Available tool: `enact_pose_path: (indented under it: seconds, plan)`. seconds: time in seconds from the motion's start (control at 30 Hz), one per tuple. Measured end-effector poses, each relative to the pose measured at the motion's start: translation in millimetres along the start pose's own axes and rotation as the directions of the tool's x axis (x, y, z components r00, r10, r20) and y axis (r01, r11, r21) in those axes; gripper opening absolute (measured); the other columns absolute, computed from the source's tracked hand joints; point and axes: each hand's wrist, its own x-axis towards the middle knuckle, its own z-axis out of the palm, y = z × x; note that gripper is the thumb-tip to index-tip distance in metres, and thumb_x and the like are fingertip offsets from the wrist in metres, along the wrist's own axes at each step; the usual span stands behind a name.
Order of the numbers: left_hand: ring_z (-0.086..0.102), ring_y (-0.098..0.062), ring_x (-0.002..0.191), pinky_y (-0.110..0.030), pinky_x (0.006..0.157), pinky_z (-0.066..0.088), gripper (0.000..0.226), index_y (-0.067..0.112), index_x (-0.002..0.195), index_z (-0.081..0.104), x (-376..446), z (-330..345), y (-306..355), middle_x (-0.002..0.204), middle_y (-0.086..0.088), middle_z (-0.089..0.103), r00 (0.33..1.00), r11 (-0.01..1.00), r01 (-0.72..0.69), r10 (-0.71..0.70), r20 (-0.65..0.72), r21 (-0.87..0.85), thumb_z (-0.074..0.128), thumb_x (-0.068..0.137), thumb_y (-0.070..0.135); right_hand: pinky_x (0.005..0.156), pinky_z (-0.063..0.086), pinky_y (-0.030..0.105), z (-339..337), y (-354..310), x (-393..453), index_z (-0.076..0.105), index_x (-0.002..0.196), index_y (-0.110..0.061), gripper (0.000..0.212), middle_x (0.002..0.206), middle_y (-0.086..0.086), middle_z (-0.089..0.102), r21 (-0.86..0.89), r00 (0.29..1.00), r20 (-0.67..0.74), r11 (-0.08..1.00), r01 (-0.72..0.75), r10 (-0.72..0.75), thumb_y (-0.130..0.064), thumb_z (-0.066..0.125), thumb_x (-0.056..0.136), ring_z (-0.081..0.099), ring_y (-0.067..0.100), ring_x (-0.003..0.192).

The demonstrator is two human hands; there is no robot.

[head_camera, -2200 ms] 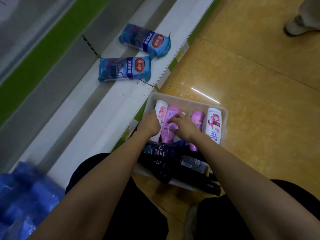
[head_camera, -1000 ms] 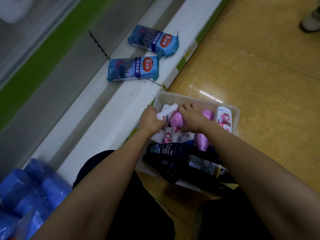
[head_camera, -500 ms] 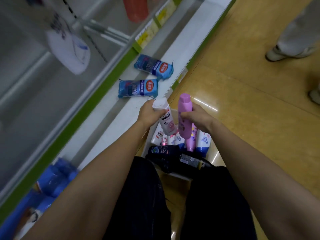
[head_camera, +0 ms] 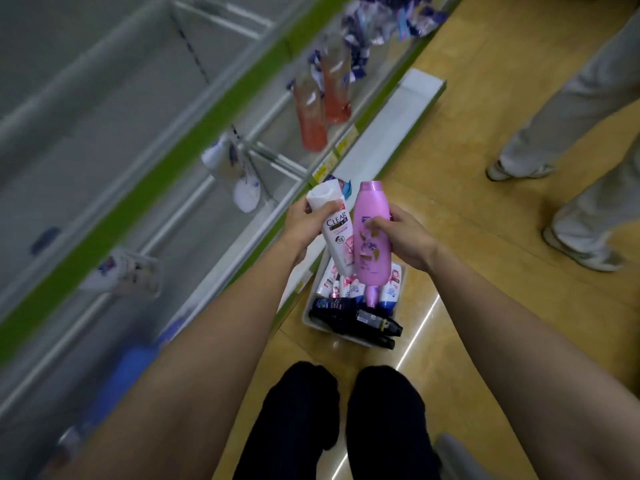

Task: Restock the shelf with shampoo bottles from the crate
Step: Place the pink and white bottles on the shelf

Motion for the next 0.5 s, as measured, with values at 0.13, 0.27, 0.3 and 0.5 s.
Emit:
enact_pose_path:
  seconds: [0.13,0.27,0.3,0.5]
  plan:
    - [0.063,-0.012,0.067,-0.03,0.064,0.052,0.01,0.024,0.097,0.053,-32,-16,61,0.08,0.002,0.068,1.0,1.0,-0.02,0.02,-0.002,0.011,0.06,0.091,0.026,0.067,0.057,0.035,12,-63,-38,0.046,0.124,-0.013,0.031,0.093,0.008,0.065,-0.018,1.0,0.024,1.0,-0.019,0.02,-0.015,0.054,0.094,0.065,0.02,0.08]
    - [0.062,0.003,0.047,-0.02,0.049,0.047,0.006,0.028,0.093,0.049,-64,-29,111,0.063,0.011,0.066,0.998,0.998,-0.066,0.066,0.01,-0.002,0.05,0.097,0.032,0.079,0.054,0.046,25,-115,-63,0.046,0.123,-0.02,0.028,0.098,0.007,0.065,-0.045,0.998,0.056,0.999,0.021,-0.019,-0.019,0.052,0.096,0.064,0.023,0.087]
    - [0.063,0.001,0.049,-0.019,0.047,0.049,0.007,0.023,0.099,0.048,-70,-30,120,0.071,0.006,0.066,0.997,0.996,-0.079,0.079,0.004,-0.03,0.048,0.097,0.03,0.078,0.054,0.044,29,-124,-68,0.046,0.124,-0.02,0.028,0.098,0.006,0.065,-0.049,0.998,0.06,0.998,0.03,-0.027,-0.019,0.051,0.096,0.064,0.022,0.086]
    - [0.064,-0.022,0.062,-0.042,0.068,0.058,0.068,-0.001,0.126,0.036,-109,-37,169,0.083,-0.014,0.063,0.985,0.964,-0.09,0.049,-0.166,-0.251,0.06,0.083,0.045,0.073,0.055,0.04,51,-182,-102,0.045,0.125,-0.013,0.028,0.102,0.012,0.067,-0.153,0.983,0.182,0.986,0.061,-0.033,-0.015,0.047,0.097,0.066,0.025,0.087]
